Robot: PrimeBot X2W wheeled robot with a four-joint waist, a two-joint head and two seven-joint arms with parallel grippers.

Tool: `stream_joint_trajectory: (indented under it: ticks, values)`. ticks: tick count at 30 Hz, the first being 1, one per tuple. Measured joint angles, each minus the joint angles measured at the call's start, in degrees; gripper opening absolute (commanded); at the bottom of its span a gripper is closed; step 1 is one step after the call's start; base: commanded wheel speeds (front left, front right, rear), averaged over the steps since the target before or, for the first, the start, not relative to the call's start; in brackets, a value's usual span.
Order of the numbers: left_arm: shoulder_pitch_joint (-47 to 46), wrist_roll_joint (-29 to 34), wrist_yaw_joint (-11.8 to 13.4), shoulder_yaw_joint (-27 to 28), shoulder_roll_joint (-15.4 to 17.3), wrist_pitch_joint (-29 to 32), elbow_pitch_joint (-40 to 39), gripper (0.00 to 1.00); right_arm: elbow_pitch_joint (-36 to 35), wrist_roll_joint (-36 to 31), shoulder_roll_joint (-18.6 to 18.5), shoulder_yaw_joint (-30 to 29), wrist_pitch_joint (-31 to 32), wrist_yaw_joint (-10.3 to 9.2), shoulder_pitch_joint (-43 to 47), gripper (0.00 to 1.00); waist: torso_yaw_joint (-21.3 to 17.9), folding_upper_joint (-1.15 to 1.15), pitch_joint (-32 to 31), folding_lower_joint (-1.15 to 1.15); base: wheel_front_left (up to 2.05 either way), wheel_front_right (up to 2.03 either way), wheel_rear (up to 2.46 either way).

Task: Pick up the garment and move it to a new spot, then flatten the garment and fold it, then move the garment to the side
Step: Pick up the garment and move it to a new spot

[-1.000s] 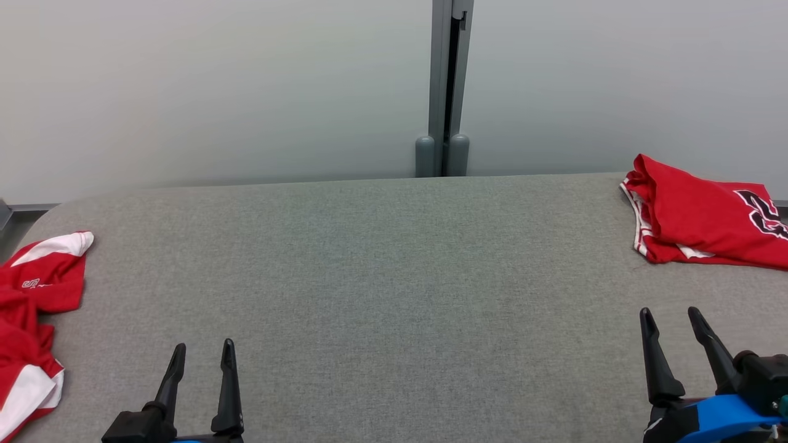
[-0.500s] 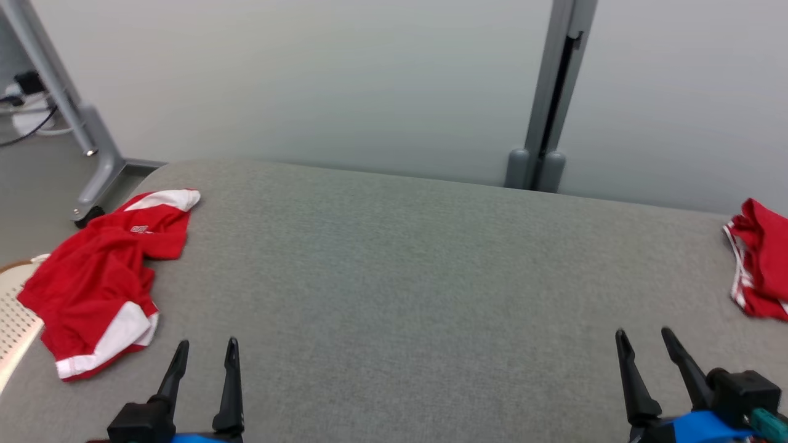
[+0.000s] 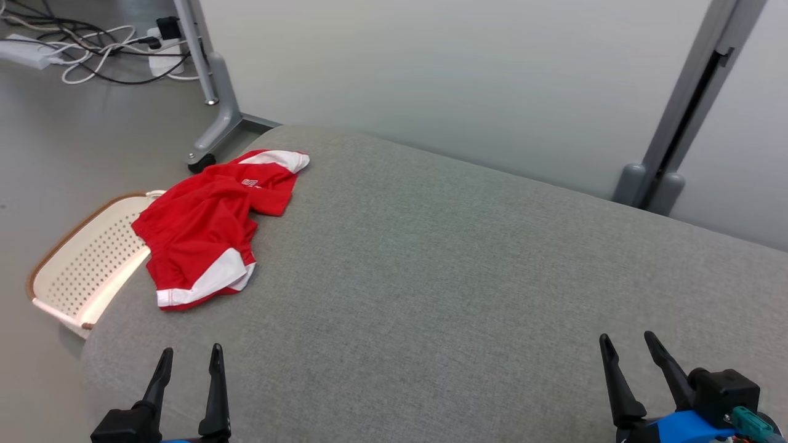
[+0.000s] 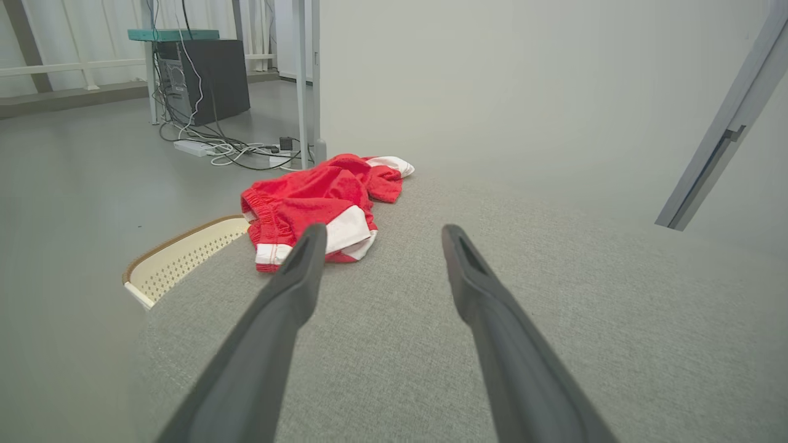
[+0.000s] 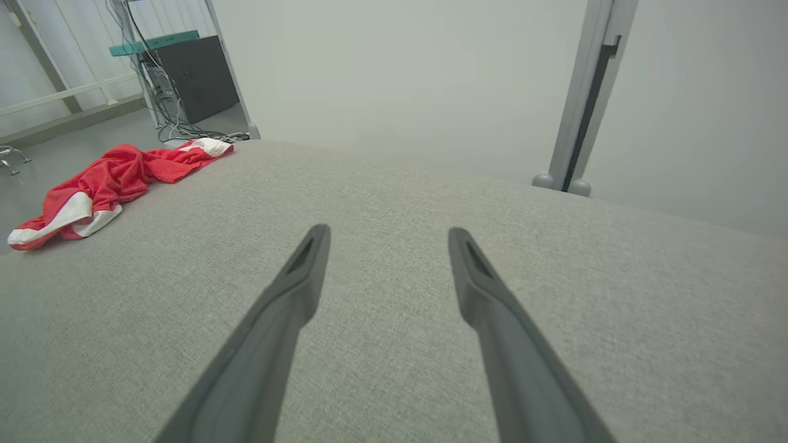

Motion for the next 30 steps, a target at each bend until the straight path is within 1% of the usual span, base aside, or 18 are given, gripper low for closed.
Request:
stream_joint_trajectory:
  ticks: [5, 9, 13, 19, 22, 26, 30]
  values:
    - [0.0, -0.6, 0.2, 0.6, 0.2, -0.2, -0.5, 1.00, -0.3, -0.5, 0.0, 0.0, -0.1, 0.00, -0.3, 1.00, 3.1, 0.00, 0.7, 0.00, 0.00, 0.00, 0.00]
    - [0.1, -0.7, 0.5, 1.0, 0.5, -0.5, -1.1, 1.00, -0.2, -0.6, 0.0, 0.1, 0.0, 0.00, -0.4, 1.00, 4.5, 0.00, 1.3, 0.00, 0.00, 0.00, 0.00]
    - [0.3, -1.1, 0.8, 1.3, 0.7, -0.6, -1.6, 1.00, -0.3, -0.6, 0.0, 0.4, 0.0, 0.00, -0.6, 1.00, 4.7, 0.00, 1.9, 0.00, 0.00, 0.00, 0.00]
    - [0.7, -1.1, 1.3, 1.2, 0.8, -0.8, -2.4, 1.00, -0.8, -0.9, 0.0, 0.4, 0.5, 0.00, -0.7, 1.00, 4.0, 0.00, 3.0, 0.01, 0.00, 0.00, 0.00]
    - [0.5, -2.0, 1.5, 2.4, 0.8, -1.2, -3.1, 1.00, -1.4, -0.9, 0.0, 0.2, 0.6, 0.00, -0.7, 1.00, 3.8, 0.00, 3.6, 0.00, 0.00, 0.00, 0.00]
    - [-0.6, -3.2, 2.0, 4.9, 2.4, -0.2, -5.5, 1.00, -2.3, -1.4, 0.0, 0.4, 1.0, 0.00, -0.9, 1.00, 3.0, 0.00, 5.4, 0.00, 0.00, 0.00, 0.00]
    - [-6.3, -5.9, 1.4, 8.7, 6.5, 4.0, -6.4, 1.00, -4.3, -2.5, 0.0, -0.7, 1.8, 0.00, -1.8, 1.00, 2.2, 0.01, 7.7, 0.01, 0.00, 0.00, 0.00]
